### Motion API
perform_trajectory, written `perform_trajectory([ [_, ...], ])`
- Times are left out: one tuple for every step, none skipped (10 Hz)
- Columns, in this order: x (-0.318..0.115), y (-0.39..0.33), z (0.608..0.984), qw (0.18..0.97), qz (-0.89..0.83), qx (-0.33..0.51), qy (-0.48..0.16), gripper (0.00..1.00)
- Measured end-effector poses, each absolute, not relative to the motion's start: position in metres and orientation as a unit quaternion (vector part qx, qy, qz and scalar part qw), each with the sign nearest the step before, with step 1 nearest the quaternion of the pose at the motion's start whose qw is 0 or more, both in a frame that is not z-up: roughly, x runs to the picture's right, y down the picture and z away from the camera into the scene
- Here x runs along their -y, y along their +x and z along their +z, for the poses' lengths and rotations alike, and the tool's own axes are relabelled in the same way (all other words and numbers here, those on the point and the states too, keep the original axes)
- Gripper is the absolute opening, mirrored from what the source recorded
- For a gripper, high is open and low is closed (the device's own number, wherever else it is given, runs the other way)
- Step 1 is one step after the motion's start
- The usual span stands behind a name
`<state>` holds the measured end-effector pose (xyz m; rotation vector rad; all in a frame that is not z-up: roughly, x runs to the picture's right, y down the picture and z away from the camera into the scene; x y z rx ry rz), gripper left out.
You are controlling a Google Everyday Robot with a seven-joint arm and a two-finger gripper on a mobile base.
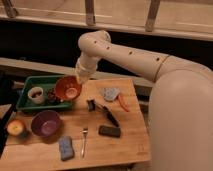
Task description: Stack bowls into tray
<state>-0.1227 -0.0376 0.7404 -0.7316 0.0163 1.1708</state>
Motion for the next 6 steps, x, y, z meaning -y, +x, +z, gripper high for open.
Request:
perform_trajectory([
  [0.022, -0.14, 0.733, 0.781, 0.518, -0.007, -0.349, 0.0],
  [0.003, -0.158, 0.725, 0.791, 0.493, -0.008, -0.363, 0.0],
  [-0.014, -0.173, 0.72, 0.799, 0.472, -0.01, -0.374, 0.0],
  [-0.028, -0.188, 0.715, 0.806, 0.45, -0.011, -0.384, 0.0],
  [-0.045, -0.209, 0.713, 0.818, 0.417, -0.015, -0.397, 0.0],
  [-0.053, -0.224, 0.715, 0.824, 0.398, -0.018, -0.403, 0.0],
])
